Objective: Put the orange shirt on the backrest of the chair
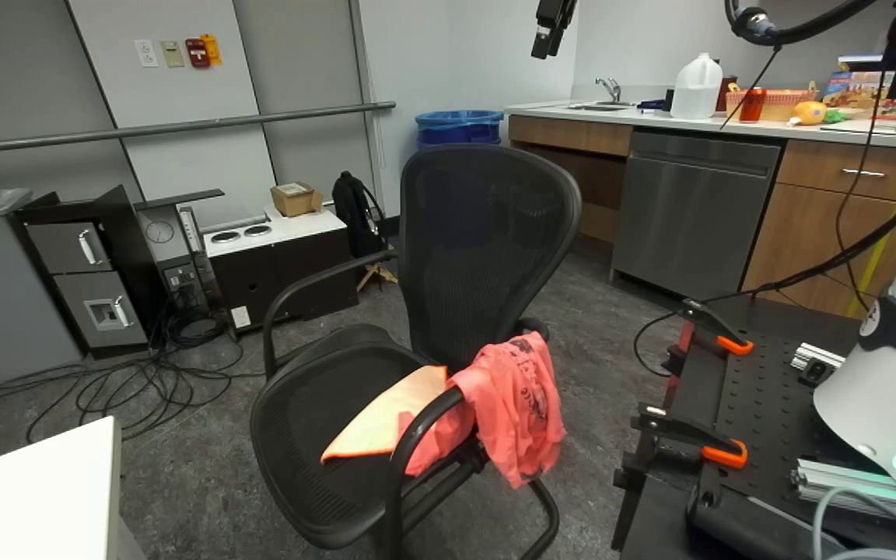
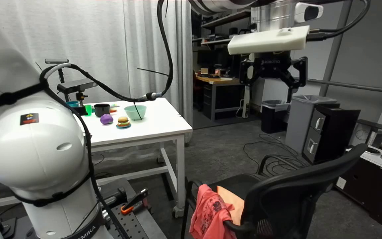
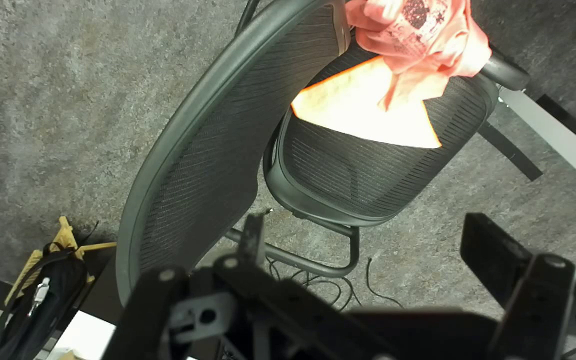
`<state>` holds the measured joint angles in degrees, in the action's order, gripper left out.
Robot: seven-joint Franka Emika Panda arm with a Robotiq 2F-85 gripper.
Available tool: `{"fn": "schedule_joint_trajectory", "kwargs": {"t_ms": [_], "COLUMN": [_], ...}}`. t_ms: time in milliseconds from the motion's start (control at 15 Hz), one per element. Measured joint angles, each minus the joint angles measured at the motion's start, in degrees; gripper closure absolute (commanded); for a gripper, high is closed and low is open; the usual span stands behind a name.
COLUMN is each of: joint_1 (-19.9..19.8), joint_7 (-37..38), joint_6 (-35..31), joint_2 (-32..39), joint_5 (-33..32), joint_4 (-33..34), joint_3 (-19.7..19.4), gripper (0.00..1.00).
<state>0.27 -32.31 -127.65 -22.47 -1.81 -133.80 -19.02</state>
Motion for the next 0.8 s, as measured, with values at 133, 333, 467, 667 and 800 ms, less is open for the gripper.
{"fn": "schedule_joint_trajectory", "kwargs": {"t_ms": [133,333,467,667,800], "joint_1": [0.0,0.0,0.0,0.0,0.0], "joint_7": [0.0,0.0,0.0,0.0,0.0], "joint_6": [0.0,0.0,0.0,0.0,0.0], "joint_2": [0.0,0.0,0.0,0.0,0.0], "joint_5": [0.0,0.0,0.0,0.0,0.0], "joint_4": [0.0,0.0,0.0,0.0,0.0], "joint_3": [0.0,0.0,0.0,0.0,0.1], "gripper": [0.00,0.00,0.00,0.00,0.00]}}
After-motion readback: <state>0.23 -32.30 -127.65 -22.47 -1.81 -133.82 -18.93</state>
